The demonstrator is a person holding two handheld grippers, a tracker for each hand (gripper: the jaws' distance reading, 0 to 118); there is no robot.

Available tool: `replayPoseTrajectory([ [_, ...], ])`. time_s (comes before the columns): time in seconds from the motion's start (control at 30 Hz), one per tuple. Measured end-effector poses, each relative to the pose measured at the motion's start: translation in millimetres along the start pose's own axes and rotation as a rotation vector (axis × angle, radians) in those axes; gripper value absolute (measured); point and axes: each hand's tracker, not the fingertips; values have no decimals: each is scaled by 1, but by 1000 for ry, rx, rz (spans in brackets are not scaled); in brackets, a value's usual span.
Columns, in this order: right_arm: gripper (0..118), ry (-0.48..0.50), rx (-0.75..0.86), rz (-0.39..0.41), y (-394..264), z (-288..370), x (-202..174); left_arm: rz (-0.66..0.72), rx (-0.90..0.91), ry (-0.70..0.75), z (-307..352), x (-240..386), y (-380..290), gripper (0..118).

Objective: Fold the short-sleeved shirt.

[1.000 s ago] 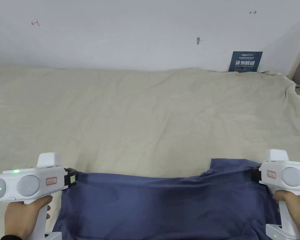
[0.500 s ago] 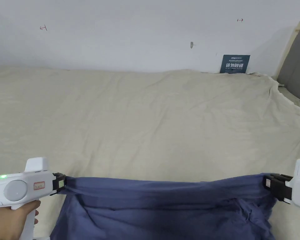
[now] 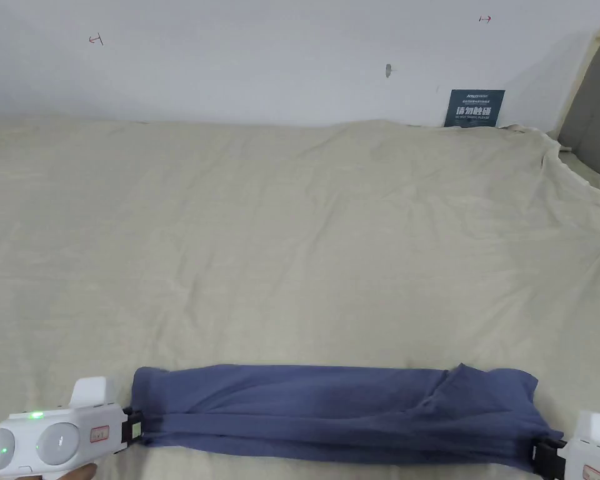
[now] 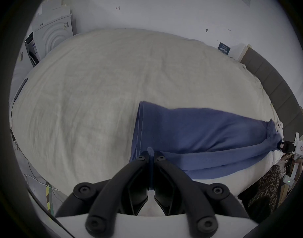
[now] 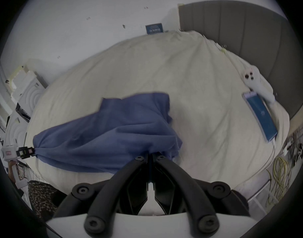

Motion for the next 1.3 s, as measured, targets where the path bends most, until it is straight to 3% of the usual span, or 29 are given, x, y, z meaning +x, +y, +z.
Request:
replayPoseTrajectory([
  [0.2,2,-28,-5,-33,-5,-12,3,-39,-11,43,-9,8,-12,3],
  [0.27,6,-32,4,-15,0,-4,0,-39,-10,50,-6,10,-9,23],
  [0.3,13,-28,19,-12,4,2,-2,-29,-15,45,-3,11,-6,39],
  [0.33,32,-34,30,-8,9,10,-5,-16,-18,43,5,14,-5,68],
  [0.4,62,-27,97,21,14,36,-20,6,14,48,20,17,-2,94],
  [0.47,67,-24,175,35,30,61,-33,13,100,41,41,22,7,98],
  [0.53,88,-18,275,54,42,85,-46,22,171,26,63,27,18,103],
  [0.8,88,18,561,139,77,147,-111,-64,509,78,135,65,55,103],
  [0.9,87,-8,618,168,77,151,-131,-50,595,95,144,76,59,102],
  [1.0,79,-35,645,189,76,146,-139,-57,637,80,146,80,58,84],
  [1.1,41,-55,693,198,72,144,-146,-61,670,30,147,81,54,42],
  [1.13,22,-64,706,204,72,143,-149,-60,675,16,147,81,53,23],
  [1.17,6,-67,714,208,72,143,-151,-59,680,7,146,81,52,11],
  [1.2,0,-69,722,215,72,141,-151,-58,685,-11,147,81,51,2],
  [1.3,0,-52,740,225,73,142,-154,-43,683,-42,145,81,51,0],
])
